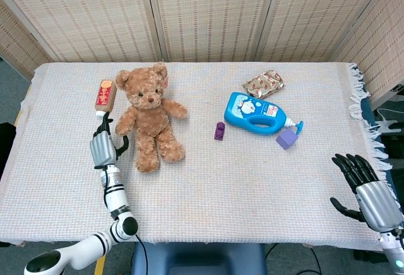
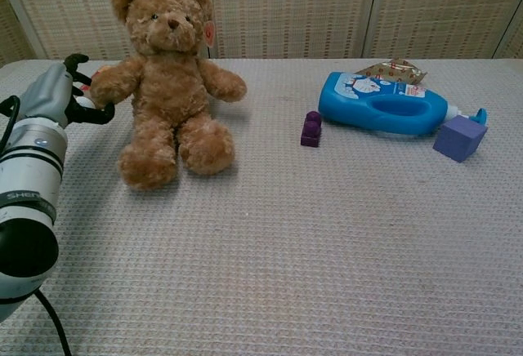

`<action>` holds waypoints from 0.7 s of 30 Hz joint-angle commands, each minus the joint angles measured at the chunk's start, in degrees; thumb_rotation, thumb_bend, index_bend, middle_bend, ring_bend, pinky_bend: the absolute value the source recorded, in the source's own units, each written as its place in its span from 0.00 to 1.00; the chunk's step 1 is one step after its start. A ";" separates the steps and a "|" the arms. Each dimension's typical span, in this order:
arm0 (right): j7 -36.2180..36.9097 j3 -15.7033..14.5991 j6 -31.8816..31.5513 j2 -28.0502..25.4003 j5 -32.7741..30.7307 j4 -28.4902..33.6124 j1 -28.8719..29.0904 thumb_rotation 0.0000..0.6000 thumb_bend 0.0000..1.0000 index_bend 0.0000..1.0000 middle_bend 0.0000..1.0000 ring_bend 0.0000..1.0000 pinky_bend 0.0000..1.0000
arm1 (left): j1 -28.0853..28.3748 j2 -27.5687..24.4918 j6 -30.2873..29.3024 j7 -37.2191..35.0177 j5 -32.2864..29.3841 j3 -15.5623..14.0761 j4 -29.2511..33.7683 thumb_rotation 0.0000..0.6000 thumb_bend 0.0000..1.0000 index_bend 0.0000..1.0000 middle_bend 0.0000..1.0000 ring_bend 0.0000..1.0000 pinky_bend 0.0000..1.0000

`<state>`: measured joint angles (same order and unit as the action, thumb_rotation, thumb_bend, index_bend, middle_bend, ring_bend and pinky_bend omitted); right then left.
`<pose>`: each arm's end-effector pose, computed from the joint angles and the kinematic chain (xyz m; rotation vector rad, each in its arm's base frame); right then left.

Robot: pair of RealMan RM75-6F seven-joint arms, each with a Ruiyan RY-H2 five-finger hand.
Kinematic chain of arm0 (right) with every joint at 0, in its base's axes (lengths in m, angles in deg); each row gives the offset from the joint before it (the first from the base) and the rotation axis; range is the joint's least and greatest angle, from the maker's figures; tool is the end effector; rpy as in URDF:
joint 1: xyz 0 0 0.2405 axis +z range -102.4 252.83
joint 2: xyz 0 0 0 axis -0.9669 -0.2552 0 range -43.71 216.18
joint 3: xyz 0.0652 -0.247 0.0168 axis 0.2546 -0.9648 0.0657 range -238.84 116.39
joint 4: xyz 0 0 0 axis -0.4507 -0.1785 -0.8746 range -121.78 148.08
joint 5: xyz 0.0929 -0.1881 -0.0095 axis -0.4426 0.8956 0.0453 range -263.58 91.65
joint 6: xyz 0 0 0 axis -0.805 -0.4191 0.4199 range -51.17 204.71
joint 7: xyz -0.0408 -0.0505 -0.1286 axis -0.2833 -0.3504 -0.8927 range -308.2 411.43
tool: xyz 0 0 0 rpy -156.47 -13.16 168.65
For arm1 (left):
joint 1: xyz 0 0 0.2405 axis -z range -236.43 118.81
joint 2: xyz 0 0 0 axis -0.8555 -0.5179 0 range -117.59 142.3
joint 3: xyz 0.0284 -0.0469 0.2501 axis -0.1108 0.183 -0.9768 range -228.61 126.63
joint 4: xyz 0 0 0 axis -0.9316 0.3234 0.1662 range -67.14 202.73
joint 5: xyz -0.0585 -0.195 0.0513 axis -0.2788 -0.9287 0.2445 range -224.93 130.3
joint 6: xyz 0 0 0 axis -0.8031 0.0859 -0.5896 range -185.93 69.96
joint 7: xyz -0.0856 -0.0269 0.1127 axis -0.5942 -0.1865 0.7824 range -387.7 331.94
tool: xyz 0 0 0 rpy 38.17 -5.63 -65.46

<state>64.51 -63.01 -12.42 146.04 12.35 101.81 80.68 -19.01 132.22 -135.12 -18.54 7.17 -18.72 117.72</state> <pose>-0.3022 -0.1654 0.1738 1.5605 -0.9101 1.0674 -0.1892 0.3757 -0.0399 -0.8583 -1.1559 -1.1311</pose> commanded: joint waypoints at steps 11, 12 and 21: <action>-0.26 -0.13 0.39 -0.07 -0.03 0.17 0.07 1.00 0.15 0.00 0.04 0.00 0.04 | 1.46 2.87 -1.66 -5.19 2.64 -0.26 -7.21 1.00 0.41 0.30 0.40 0.39 0.40; -0.23 -0.12 0.38 -0.09 -0.04 0.18 0.07 1.00 0.15 0.00 0.04 0.00 0.04 | 1.52 3.04 -1.52 -5.23 2.69 -0.33 -7.63 1.00 0.41 0.31 0.42 0.40 0.41; -0.30 -0.03 0.74 -0.14 -0.30 0.30 0.20 1.00 0.15 0.00 0.04 0.00 0.04 | 2.23 3.90 -2.45 -7.08 3.99 -0.41 -10.15 1.00 0.43 0.39 0.48 0.45 0.44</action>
<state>64.21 -63.04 -11.68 145.90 12.06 102.11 80.88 -16.92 136.01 -137.05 -24.97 10.64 -19.00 107.88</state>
